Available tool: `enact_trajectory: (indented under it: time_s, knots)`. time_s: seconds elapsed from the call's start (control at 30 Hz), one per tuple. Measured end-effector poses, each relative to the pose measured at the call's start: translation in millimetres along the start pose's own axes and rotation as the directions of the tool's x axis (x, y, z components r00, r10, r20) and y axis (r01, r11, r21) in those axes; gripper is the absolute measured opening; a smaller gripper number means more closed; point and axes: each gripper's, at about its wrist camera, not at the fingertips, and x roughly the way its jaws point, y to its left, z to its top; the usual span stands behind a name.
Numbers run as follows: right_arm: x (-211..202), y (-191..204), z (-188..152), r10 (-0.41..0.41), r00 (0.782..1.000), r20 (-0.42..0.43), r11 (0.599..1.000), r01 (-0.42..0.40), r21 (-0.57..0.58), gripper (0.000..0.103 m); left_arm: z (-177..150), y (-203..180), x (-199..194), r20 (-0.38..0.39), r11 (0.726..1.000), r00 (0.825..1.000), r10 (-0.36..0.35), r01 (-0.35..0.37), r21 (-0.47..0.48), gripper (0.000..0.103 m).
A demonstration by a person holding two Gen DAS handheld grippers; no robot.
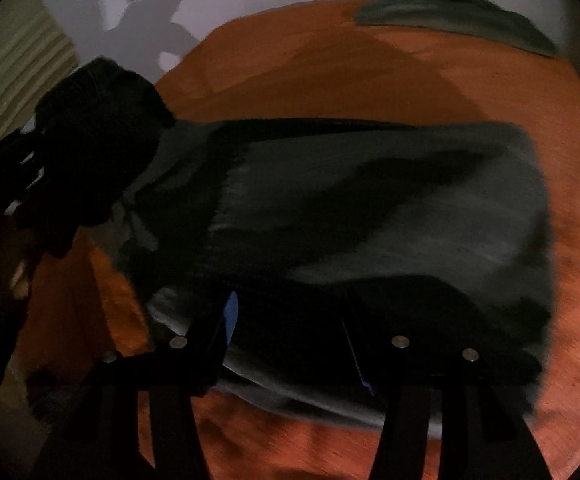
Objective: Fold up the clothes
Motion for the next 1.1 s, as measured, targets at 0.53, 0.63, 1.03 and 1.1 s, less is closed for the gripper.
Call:
enact_trajectory:
  time_s: [0.53,0.63,1.03,1.1]
  knots:
    - [-74,-91,-62,-0.141,0.99,0.024,0.937,0.126,0.326,0.053,-107,-152,66,-0.265,0.876,0.964,-0.024,0.148,0.458,0.053]
    - [-63,-84,-44,-0.084,0.996,0.029,0.955,0.073,0.289,0.058,-95,-143,50,-0.267,0.881,0.957,-0.114,0.222,0.418,0.056]
    - [42,-38,42,0.215,0.972,-0.098,0.941,-0.18,0.285,0.08,-26,37,-7,-0.169,0.985,0.972,0.165,-0.154,0.079,0.061]
    - [59,-30,49,0.195,0.97,-0.146,0.946,-0.147,0.29,0.082,-23,68,-15,-0.177,0.977,0.961,0.213,-0.214,0.014,0.061]
